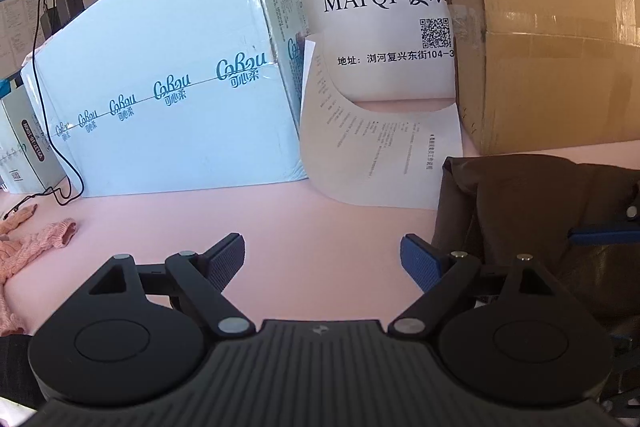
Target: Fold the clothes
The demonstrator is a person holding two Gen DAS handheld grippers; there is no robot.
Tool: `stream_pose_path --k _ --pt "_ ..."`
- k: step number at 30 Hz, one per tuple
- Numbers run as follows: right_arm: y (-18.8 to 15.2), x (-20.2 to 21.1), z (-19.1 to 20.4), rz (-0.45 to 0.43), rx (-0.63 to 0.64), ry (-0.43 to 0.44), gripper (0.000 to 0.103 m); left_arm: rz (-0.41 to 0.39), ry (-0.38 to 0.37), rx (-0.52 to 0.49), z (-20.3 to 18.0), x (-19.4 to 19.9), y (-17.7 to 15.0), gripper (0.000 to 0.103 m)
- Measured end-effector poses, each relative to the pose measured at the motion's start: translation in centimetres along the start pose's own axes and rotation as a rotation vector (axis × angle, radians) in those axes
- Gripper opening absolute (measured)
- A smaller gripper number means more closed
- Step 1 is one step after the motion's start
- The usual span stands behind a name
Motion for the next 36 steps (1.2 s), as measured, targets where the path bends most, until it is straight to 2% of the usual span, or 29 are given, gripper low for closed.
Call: stream_pose_path --k 1,2,4,5,7,9,10,12,14,16,18,20,24,27,32,34,36 --pt "-0.3 -0.2 0.1 0.002 0.012 -0.009 0.051 0.002 -0.005 0.001 0.0 0.1 -0.1 0.084" --pt "-0.2 -0.5 0.0 -0.012 -0.001 -0.021 0.037 0.003 -0.013 0.005 0.0 0.2 -0.1 0.084" --pt "-0.2 -1.1 -1.7 0.007 -0.140 -0.081 0.007 0.002 -0.021 0.007 -0.2 0.2 -0.1 0.084" --pt "-0.2 -1.4 -2.5 0.017 -0.210 -0.111 0.005 0.004 -0.022 0.005 -0.4 0.2 -0.1 0.084" --pt "-0.1 -1.2 -4.7 -0.010 -0.347 -0.145 0.005 0.014 -0.021 -0.010 -0.8 -0.1 -0.3 0.084" --pt "-0.2 -0.4 -7.0 -0.038 -0.474 -0.137 0.004 0.033 -0.008 -0.025 -1.1 -0.6 -0.6 0.084" --pt "-0.3 0.2 -8.9 -0.058 -0.551 -0.173 0.004 0.039 0.000 -0.027 -1.1 -0.9 -0.7 0.084" --pt "-0.3 1.0 -10.8 -0.083 -0.600 -0.241 0.004 0.048 0.009 -0.020 -1.2 -1.6 -1.0 0.084" --pt "-0.8 1.9 -14.1 -0.105 -0.663 -0.360 0.004 0.054 0.009 -0.009 -1.3 -2.3 -1.3 0.084" --pt "-1.8 2.1 -16.9 -0.104 -0.718 -0.430 0.004 0.056 -0.013 -0.005 -1.7 -2.9 -1.6 0.084" --pt "-2.9 2.1 -18.1 -0.100 -0.739 -0.462 0.004 0.056 -0.040 -0.009 -2.2 -3.4 -1.9 0.084" --pt "-4.7 1.1 -18.9 -0.080 -0.789 -0.449 0.004 0.039 -0.072 -0.011 -2.7 -3.6 -1.8 0.084" --pt "-6.5 0.0 -18.1 -0.070 -0.864 -0.365 0.004 -0.001 -0.129 -0.001 -3.7 -3.5 -1.5 0.084" --pt "-6.0 -0.5 -18.2 -0.077 -0.861 -0.331 0.004 -0.009 -0.160 0.035 -3.8 -3.9 -1.0 0.084" --pt "-6.1 -1.5 -17.7 -0.057 -0.875 -0.284 0.004 0.053 -0.147 0.116 -2.8 -6.0 -0.7 0.084" --pt "-6.5 -1.2 -17.5 -0.053 -0.879 -0.283 0.004 0.065 -0.168 0.133 -2.6 -6.5 -0.8 0.084" --pt "-6.7 -1.2 -17.5 -0.047 -0.885 -0.279 0.004 0.096 -0.222 0.175 -3.2 -7.3 -1.1 0.084"
Point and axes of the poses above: each gripper's, at about its wrist camera, not at the fingertips, and x roughly against the way its jaws point, z to its left, y to its top, the point moved 10 cm from there along -x, roughly the way its jaws point, and after that the axes turned 14 degrees about -y, right-handed, at the moved point
